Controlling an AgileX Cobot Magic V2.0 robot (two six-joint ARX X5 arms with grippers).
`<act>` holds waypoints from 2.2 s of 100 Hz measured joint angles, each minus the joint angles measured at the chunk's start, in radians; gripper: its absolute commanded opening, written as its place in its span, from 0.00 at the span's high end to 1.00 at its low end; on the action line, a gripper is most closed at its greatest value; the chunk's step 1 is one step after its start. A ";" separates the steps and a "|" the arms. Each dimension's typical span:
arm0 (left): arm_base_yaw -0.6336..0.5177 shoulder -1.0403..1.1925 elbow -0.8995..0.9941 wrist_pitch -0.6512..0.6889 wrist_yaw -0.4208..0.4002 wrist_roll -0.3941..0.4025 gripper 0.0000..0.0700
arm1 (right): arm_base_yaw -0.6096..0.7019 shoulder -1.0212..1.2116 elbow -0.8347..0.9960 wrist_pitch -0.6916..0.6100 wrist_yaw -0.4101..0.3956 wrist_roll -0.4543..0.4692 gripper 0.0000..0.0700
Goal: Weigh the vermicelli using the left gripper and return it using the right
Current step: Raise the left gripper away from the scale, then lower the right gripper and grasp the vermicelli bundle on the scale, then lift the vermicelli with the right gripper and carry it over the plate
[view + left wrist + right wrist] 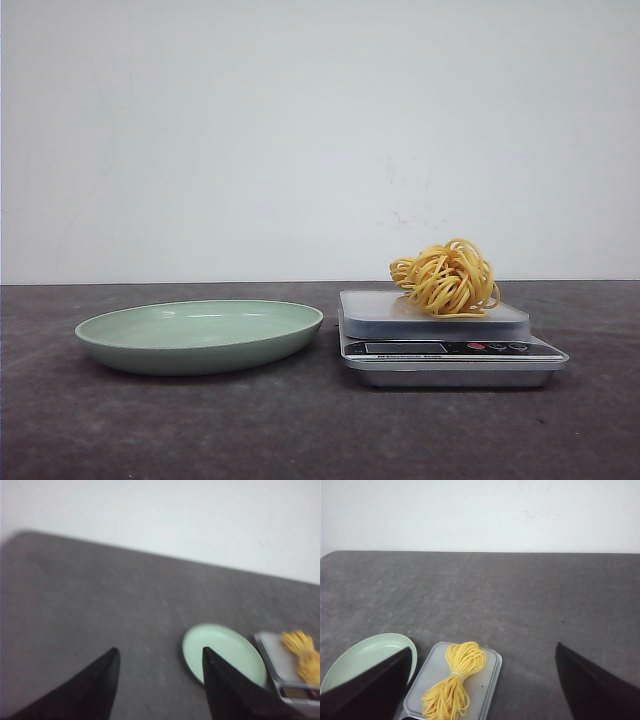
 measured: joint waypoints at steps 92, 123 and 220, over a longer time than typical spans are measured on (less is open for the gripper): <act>0.213 -0.049 -0.209 0.109 0.271 0.065 0.56 | 0.362 0.721 0.143 0.095 0.172 0.113 0.21; 0.213 -0.050 -0.209 0.105 0.271 0.074 0.56 | 0.360 0.935 0.217 0.062 0.173 0.143 0.21; 0.213 -0.050 -0.209 0.105 0.270 0.075 0.56 | 0.374 0.926 0.222 0.041 0.202 0.215 1.00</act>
